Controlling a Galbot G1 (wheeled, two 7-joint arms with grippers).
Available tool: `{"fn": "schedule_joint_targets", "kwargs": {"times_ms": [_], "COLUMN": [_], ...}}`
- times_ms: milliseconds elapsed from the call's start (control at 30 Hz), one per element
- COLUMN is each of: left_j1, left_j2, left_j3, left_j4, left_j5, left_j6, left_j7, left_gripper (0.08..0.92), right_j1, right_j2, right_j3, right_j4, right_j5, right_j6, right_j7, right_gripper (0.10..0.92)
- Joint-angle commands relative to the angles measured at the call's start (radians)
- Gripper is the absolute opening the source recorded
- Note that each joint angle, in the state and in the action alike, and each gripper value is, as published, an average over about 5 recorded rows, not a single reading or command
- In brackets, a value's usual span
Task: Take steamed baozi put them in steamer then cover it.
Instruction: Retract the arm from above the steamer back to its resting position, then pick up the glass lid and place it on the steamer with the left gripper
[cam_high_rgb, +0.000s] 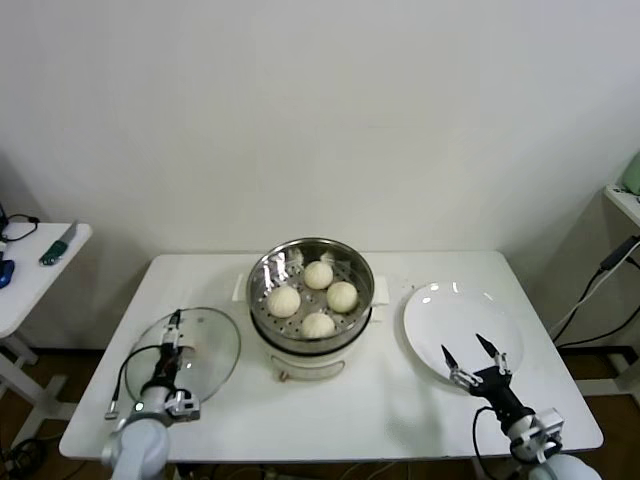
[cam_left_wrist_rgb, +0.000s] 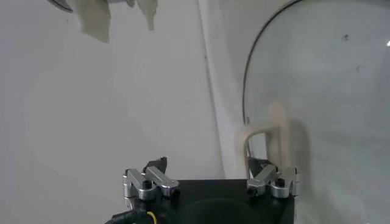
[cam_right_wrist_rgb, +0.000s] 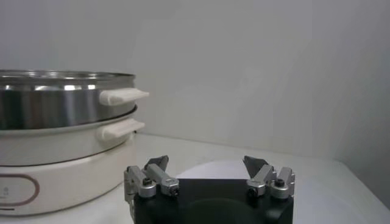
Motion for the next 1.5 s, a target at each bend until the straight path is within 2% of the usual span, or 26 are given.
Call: {"fn": "schedule_joint_targets", "kwargs": {"times_ms": [33,133,600,867,1067,1233,1500], "left_j1": [-0.045,-0.042,-0.009,0.068,0.127,0.192,0.193], "left_j2": [0.005,0.006,0.02,0.095,0.166,0.245,0.374], "left_j3": [0.002,0.002,0.008,0.047,0.067,0.079,0.126], "left_j4": [0.059,0.058,-0.008,-0.179,-0.352,-0.542,-0.683], "left_j5": [-0.014,-0.028,-0.122,-0.208,-0.221,-0.215,-0.241], "left_j6": [-0.008,-0.013,0.001,0.166,0.349,0.523,0.634], "left_j7": [-0.021,-0.02,-0.005,0.008,0.007,0.074,0.146], "left_gripper": [0.822,0.784,0.385,0.17,0.151,0.151,0.151], "right_j1": [-0.013,-0.013,0.006,0.016,0.048,0.093,0.183], "right_j2": [0.02,0.025,0.049,0.002,-0.026,-0.063,-0.117], "right_j3": [0.006,0.004,-0.006,-0.014,-0.028,-0.05,-0.111], "right_j4": [-0.003,-0.005,-0.029,-0.019,-0.027,-0.037,-0.067], "right_j5": [-0.03,-0.041,-0.077,-0.093,-0.095,-0.103,-0.102], "right_j6": [0.005,0.006,0.015,0.006,0.0,-0.014,-0.033], "right_j7": [-0.013,-0.017,-0.018,0.016,0.027,0.033,0.065], "right_gripper": [0.823,0.823,0.823,0.823,0.823,0.823,0.823]}}
